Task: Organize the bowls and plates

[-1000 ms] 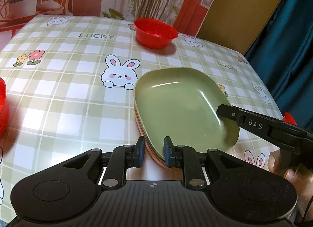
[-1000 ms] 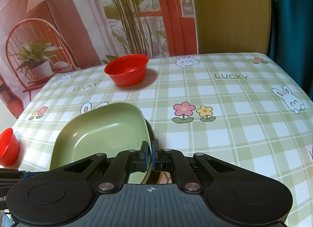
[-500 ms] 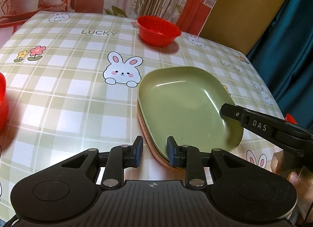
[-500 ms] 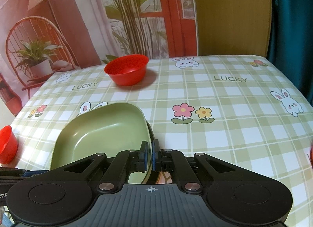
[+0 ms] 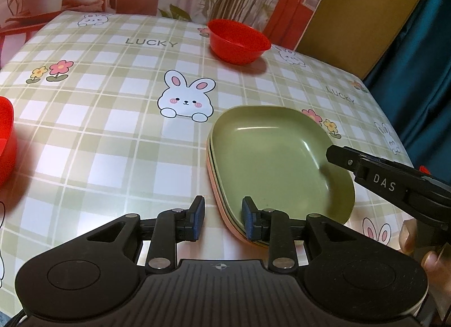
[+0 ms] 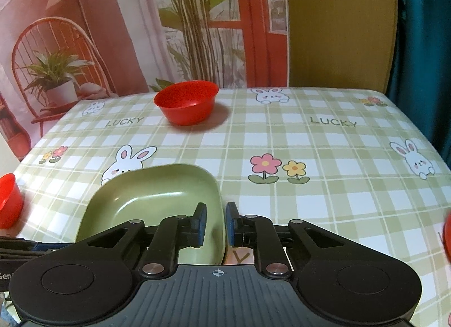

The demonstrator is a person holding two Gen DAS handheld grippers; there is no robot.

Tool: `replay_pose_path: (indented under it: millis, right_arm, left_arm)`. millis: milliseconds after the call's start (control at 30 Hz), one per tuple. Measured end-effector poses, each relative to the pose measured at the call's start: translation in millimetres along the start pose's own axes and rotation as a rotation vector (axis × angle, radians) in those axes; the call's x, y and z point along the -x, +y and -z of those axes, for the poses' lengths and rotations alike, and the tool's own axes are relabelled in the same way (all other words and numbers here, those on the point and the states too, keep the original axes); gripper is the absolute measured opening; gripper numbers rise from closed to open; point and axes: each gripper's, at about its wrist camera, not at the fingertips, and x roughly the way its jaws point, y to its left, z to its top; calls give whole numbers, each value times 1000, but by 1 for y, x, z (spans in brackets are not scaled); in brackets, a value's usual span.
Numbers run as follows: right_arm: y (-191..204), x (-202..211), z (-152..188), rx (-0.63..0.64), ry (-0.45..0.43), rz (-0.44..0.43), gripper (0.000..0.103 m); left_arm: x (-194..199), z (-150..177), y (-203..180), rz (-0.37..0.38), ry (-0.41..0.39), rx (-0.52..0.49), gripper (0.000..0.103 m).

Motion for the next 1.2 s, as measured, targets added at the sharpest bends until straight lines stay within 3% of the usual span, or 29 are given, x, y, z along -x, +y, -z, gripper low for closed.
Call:
replay_pose_path:
  millis: [467, 900, 1200]
  right_arm:
    - [-7, -14, 11, -26, 64, 21, 15]
    - [-6, -18, 15, -30, 64, 13, 15]
    - [-7, -14, 12, -61, 58, -23, 16]
  left_arm:
    - [1, 1, 0, -2, 1, 2, 32]
    - [1, 0, 0, -7, -1, 7, 31]
    - [14, -10, -4, -9, -83, -6, 31]
